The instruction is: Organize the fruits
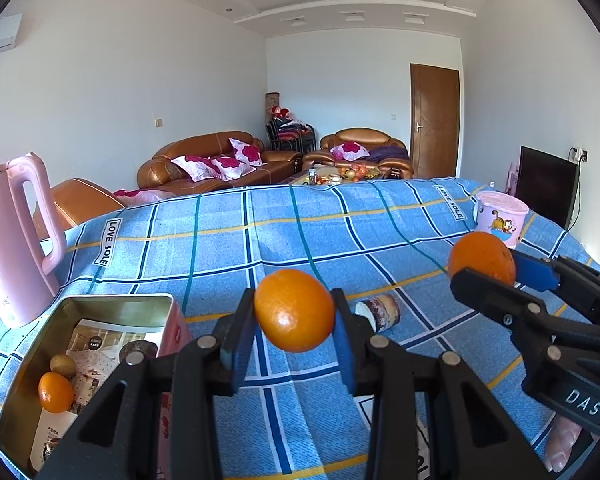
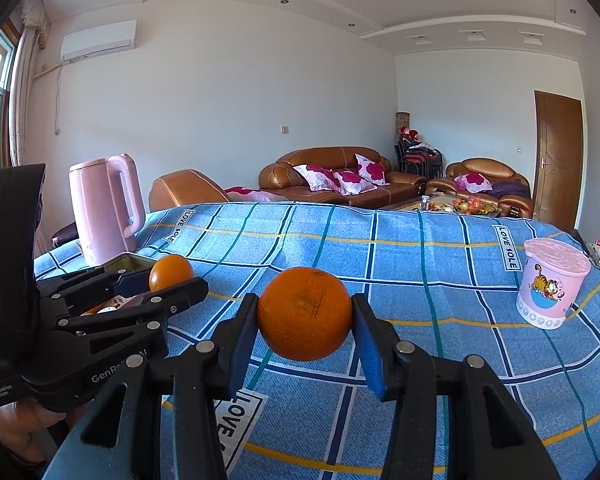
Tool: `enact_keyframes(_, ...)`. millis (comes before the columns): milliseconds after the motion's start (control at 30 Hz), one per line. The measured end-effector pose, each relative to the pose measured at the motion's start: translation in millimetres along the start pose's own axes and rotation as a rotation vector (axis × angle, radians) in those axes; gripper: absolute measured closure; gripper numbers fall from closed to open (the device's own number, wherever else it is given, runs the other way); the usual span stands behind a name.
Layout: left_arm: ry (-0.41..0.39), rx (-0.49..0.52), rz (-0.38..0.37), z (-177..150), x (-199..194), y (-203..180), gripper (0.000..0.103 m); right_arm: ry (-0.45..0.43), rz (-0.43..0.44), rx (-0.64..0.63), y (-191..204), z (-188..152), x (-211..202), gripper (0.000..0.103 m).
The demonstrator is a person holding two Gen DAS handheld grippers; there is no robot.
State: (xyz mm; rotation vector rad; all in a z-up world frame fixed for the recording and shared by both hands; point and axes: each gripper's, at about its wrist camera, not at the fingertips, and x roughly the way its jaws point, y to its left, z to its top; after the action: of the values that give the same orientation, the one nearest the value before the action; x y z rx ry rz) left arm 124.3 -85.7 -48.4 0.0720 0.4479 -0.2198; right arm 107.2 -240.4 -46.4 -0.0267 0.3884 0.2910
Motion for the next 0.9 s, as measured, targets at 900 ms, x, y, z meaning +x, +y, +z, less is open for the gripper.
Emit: enact_keyframes(900,-0.057,0.031,0.049,-5.8,-22.4,-1.5,0.066,-0.012,0.016,-0.029,6.7,-1.0,-3.3,0.055)
